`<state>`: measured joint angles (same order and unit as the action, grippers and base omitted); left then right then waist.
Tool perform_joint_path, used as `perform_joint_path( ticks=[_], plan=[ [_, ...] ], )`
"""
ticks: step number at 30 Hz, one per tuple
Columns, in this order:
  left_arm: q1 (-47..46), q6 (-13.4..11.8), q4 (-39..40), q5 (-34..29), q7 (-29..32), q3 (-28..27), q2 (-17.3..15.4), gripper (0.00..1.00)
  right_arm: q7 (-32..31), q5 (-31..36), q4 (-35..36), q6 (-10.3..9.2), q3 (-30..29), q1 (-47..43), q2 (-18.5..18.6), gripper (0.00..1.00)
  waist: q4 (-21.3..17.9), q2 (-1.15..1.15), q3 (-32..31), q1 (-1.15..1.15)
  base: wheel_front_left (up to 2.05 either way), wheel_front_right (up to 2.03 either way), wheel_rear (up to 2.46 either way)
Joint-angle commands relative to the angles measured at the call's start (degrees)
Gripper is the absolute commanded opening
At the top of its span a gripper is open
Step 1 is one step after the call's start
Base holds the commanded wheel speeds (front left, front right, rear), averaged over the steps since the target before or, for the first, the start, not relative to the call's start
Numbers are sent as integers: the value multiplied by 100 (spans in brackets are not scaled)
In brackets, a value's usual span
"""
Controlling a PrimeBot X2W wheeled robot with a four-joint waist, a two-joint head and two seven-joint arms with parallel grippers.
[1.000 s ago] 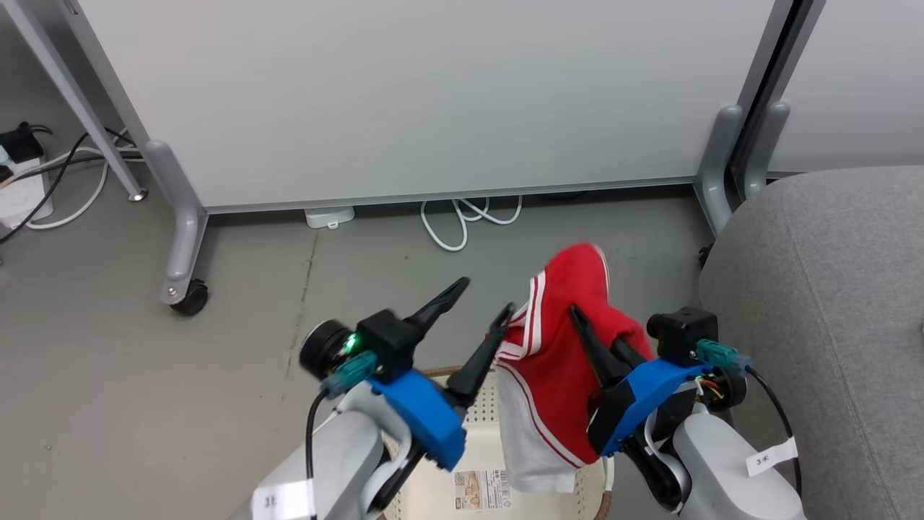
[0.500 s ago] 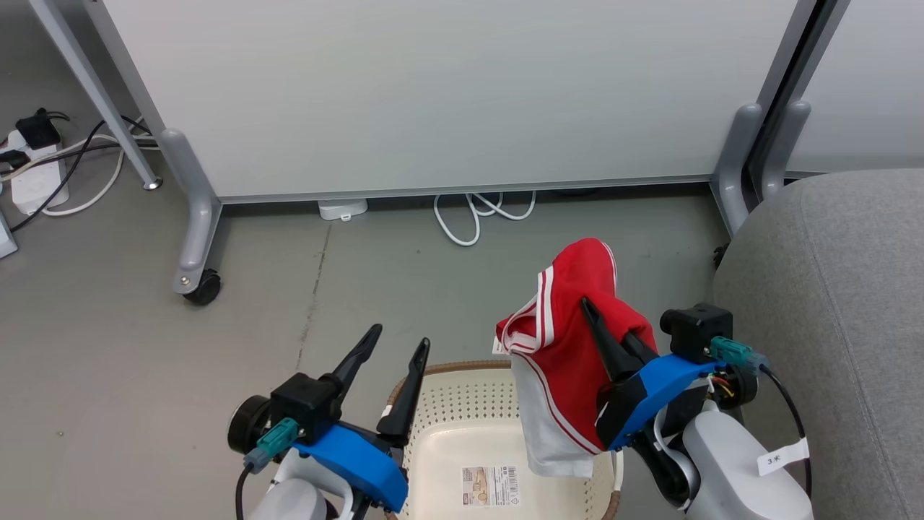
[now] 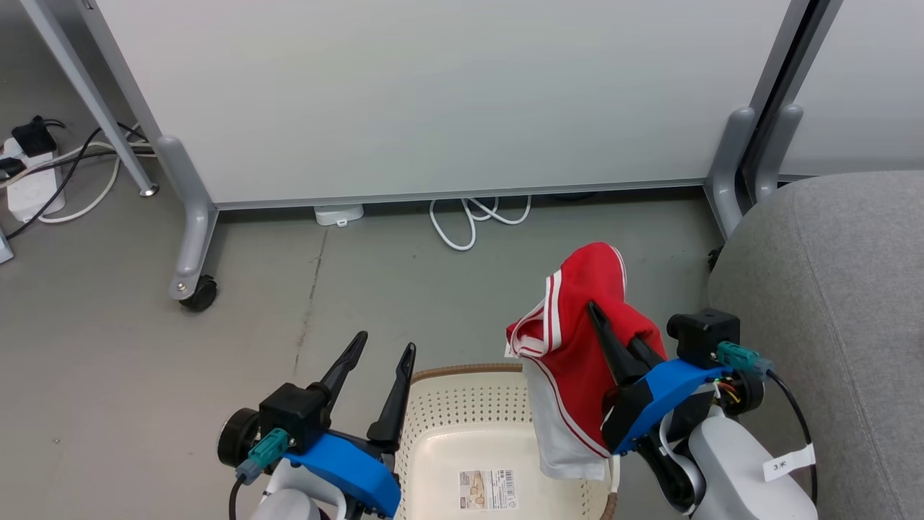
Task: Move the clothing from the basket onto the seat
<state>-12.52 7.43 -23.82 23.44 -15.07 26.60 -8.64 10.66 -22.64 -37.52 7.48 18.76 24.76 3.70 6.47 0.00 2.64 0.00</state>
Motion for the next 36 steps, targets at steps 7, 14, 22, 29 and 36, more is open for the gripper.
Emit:
perform_joint_path(
  ticks=[7,14,22,29,36],
  plan=[
    [67,8,15,-27,-15,-38,5,100,-45,65,114,3,-61,-106,9,0,-66,0,4,0,0,0,0],
    [94,8,15,-28,-15,-78,-12,100,-72,93,180,3,-78,-145,-7,0,-325,0,25,0,0,0,0],
    [12,7,52,-69,-15,-86,-18,100,-78,123,242,3,-140,-123,-6,0,-974,0,115,0,0,0,0],
    [-81,7,55,-75,-14,-81,-26,100,-53,138,274,3,-196,-115,-13,0,-1462,0,216,0,0,0,0],
    [-95,8,74,-98,-15,-95,-68,100,-19,106,283,3,-210,-97,-39,0,-1953,0,311,0,0,0,0]
  ],
)
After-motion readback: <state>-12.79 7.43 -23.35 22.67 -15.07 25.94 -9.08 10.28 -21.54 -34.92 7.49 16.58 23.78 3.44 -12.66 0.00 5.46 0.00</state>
